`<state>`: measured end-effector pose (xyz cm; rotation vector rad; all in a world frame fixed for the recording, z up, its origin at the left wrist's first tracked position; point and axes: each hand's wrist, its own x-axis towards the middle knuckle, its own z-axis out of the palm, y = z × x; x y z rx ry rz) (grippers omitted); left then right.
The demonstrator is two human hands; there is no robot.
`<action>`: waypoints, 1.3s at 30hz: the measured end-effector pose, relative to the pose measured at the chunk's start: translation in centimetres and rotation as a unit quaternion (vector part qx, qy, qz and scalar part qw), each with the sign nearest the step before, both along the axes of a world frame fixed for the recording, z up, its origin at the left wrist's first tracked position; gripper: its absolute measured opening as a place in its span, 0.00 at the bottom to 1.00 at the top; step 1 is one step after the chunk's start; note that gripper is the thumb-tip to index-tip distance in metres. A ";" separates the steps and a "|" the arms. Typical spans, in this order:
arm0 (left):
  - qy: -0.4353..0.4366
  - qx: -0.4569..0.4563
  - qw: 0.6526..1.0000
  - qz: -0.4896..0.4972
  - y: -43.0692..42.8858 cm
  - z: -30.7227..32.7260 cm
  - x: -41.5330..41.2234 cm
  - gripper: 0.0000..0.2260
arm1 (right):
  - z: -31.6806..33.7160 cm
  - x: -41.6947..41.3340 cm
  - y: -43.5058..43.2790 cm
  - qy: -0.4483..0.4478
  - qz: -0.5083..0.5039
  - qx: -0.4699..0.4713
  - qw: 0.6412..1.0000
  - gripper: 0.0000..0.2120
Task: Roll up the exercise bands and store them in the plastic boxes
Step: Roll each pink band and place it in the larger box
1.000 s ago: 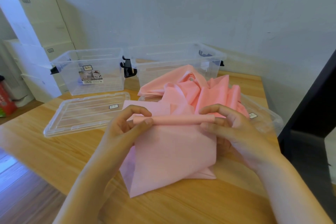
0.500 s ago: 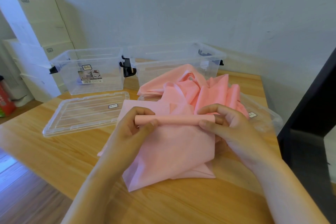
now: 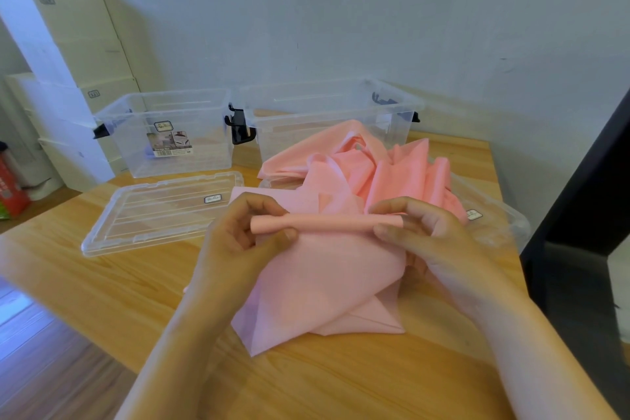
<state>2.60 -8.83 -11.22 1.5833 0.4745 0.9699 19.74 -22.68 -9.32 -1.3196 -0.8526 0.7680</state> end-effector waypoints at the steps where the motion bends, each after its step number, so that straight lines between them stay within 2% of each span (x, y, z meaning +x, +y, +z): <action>1: -0.001 -0.002 1.000 -0.001 0.0 0.0 0.0 0.11 | 0.0 -0.1 0.0 -0.002 -0.003 0.001 1.000 0.12; 5: 0.012 -0.041 0.998 -0.038 -0.2 -0.1 -0.1 0.11 | -0.1 0.0 0.2 -0.015 -0.022 0.016 1.000 0.08; 8: 0.036 -0.036 0.996 -0.074 -0.5 -0.1 0.0 0.15 | -0.1 0.2 0.2 -0.025 -0.030 0.022 0.999 0.08; 10: 0.042 -0.030 0.995 -0.082 -0.6 0.0 0.0 0.14 | -0.1 0.2 0.1 -0.026 -0.032 0.024 0.999 0.09; 15: 0.040 -0.013 0.998 -0.051 -0.4 -0.1 -0.1 0.10 | -0.2 0.2 0.0 0.003 -0.010 0.017 1.000 0.10; 19: 0.043 0.002 0.999 -0.028 -0.2 -0.1 -0.1 0.07 | -0.2 0.1 0.0 0.010 -0.001 -0.001 1.000 0.14; 24: 0.059 -0.006 0.997 -0.043 -0.6 0.1 0.0 0.12 | -0.2 0.1 0.2 -0.014 -0.021 0.012 1.000 0.09; 27: 0.079 -0.009 0.996 -0.046 -0.9 0.1 0.1 0.13 | -0.3 0.3 0.1 -0.026 -0.025 0.025 0.999 0.10; 33: 0.059 0.003 0.998 -0.009 -0.6 0.0 0.2 0.07 | -0.1 0.2 0.0 -0.020 -0.001 0.008 1.000 0.11; 36: 0.041 0.005 0.999 0.003 -0.3 -0.1 0.1 0.11 | -0.2 0.0 0.1 -0.015 0.012 -0.018 1.000 0.11; 39: 0.059 -0.005 0.998 -0.005 -0.2 -0.1 -0.1 0.13 | -0.3 0.0 0.1 -0.025 0.000 -0.002 1.000 0.08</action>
